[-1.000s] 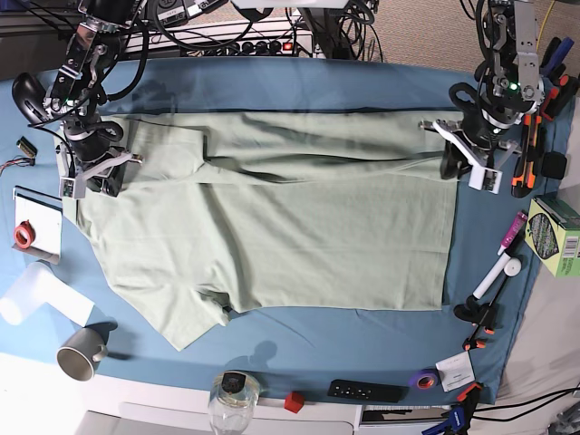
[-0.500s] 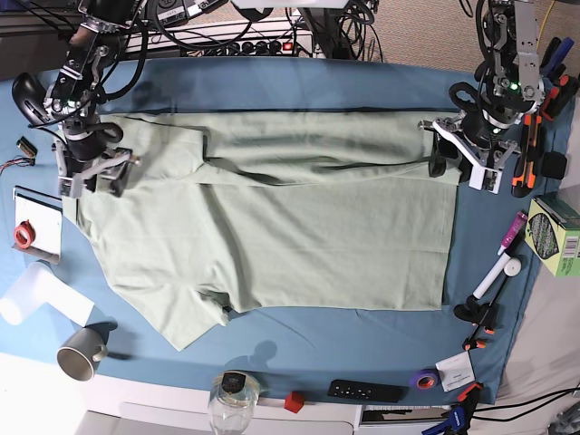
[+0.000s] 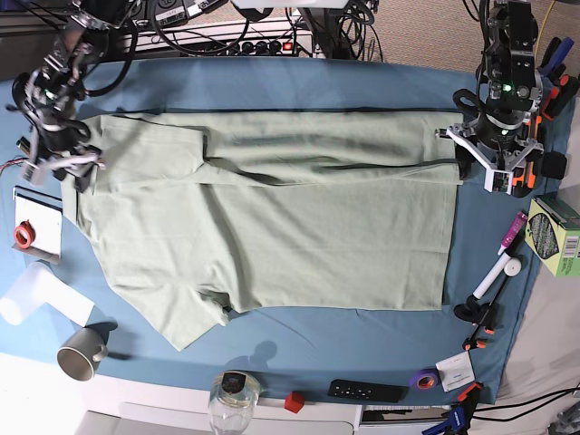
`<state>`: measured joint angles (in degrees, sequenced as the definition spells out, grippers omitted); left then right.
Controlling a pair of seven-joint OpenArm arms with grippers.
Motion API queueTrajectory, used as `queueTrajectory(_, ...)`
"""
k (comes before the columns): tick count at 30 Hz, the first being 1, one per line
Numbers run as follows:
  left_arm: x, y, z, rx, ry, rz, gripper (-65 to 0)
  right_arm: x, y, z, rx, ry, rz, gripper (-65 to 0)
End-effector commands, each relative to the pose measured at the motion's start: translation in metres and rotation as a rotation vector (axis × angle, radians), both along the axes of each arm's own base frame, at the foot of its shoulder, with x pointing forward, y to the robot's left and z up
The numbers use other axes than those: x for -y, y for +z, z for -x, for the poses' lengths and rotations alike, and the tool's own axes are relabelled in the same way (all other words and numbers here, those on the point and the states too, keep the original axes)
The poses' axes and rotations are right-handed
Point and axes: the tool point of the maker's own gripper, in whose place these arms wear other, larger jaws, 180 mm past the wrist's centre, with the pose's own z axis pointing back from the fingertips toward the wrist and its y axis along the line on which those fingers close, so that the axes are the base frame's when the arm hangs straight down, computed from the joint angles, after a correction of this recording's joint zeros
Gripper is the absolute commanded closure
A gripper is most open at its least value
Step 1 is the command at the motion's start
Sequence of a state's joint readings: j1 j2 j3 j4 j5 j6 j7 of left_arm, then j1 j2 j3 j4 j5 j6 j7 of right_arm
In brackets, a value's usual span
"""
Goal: Fold the T-shirt properly
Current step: 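Open both grippers and raise them off the folded shirt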
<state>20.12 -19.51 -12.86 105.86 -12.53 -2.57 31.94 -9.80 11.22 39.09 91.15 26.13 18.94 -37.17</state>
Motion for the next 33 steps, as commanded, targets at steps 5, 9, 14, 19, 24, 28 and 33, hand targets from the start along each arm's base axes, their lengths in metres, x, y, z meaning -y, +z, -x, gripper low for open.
queueTrajectory(5, -0.01, 0.013, -0.007, 0.051, 0.021, -0.044, -31.1, 0.031, 0.034, 0.019, 0.165, -0.09, -0.079, -32.2)
queueTrajectory(9, -0.01, 0.013, -0.007, 0.052, 0.019, -0.044, -31.1, 0.038, 0.041, 0.034, 0.205, -0.105, -0.149, -32.2)
queueTrajectory(14, -0.01, 0.013, -0.007, 0.052, 0.017, -0.044, -31.1, 0.029, 0.028, 0.046, 0.193, -0.113, -0.211, -32.2)
queueTrajectory(19, -0.013, 0.016, -0.01, 0.053, 0.016, -0.073, -31.1, 0.01, 0.004, 0.054, 0.184, -0.173, -0.307, -32.2)
queueTrajectory(24, -0.027, 0.02, -0.012, 0.041, 0.001, -0.133, -31.1, 0.005, -0.004, 0.057, 0.179, -0.206, -0.344, -32.2)
queueTrajectory(28, -0.043, 0.027, -0.013, 0.039, 0.002, -0.18, -31.1, 0.007, -0.011, 0.068, 0.151, -0.225, -0.345, -32.2)
queueTrajectory(33, -0.061, 0.036, -0.014, 0.053, 0.029, -0.204, -31.1, 0.007, -0.019, 0.084, 0.111, -0.234, -0.344, -32.2)
